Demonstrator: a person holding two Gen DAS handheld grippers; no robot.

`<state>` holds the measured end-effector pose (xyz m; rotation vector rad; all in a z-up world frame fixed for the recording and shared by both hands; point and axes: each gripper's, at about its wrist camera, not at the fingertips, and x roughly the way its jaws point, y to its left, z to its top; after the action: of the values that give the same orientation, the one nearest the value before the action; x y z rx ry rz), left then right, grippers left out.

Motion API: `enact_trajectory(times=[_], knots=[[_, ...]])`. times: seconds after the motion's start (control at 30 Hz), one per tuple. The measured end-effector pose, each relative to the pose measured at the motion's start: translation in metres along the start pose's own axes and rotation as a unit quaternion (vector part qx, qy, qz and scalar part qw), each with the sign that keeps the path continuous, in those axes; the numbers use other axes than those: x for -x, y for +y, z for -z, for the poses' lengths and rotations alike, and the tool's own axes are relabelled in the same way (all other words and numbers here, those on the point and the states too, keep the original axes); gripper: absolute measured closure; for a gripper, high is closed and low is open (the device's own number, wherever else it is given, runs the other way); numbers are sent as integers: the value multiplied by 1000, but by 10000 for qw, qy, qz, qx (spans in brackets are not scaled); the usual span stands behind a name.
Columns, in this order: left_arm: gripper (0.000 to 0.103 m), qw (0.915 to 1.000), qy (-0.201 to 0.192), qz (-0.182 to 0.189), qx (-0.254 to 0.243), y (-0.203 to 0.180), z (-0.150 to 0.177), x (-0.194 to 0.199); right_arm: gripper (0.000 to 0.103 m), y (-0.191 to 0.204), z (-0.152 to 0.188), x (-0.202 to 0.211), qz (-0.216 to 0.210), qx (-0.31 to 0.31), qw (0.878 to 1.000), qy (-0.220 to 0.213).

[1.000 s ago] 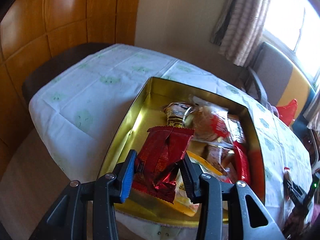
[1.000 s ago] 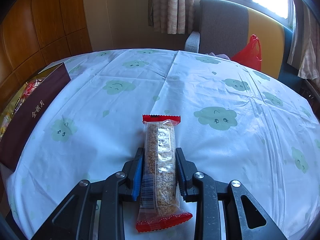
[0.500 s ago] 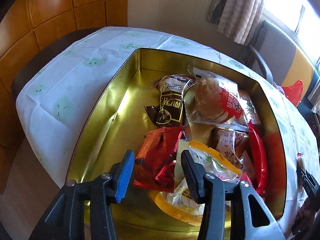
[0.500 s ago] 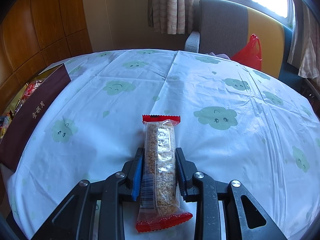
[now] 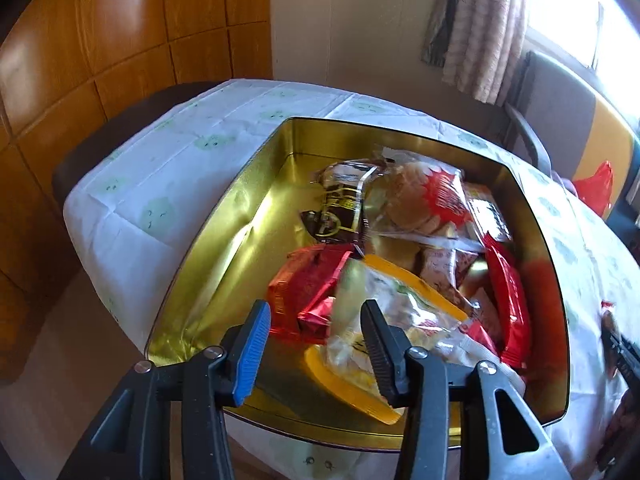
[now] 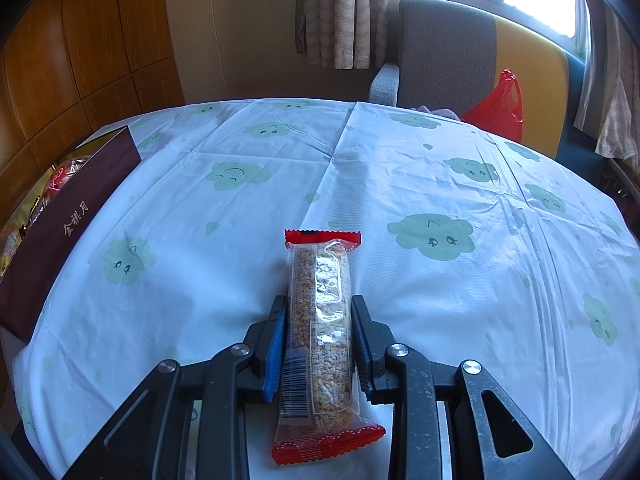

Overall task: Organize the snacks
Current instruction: 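Carry the granola bar into the gold tin and open the right tool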

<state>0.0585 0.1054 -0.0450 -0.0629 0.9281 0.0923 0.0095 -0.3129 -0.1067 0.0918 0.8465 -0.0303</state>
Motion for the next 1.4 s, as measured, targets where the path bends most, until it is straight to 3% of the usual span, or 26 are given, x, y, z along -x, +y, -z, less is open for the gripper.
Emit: enact_trajectory(times=[0.67,1.4], knots=[[55,9976,-120,202,-651,-48,11,20,72,0,0,0,6,2,10000,0],[55,9963,-185,222,-813,-51,24,29,72,7,0,-1,213,157,9996,31]])
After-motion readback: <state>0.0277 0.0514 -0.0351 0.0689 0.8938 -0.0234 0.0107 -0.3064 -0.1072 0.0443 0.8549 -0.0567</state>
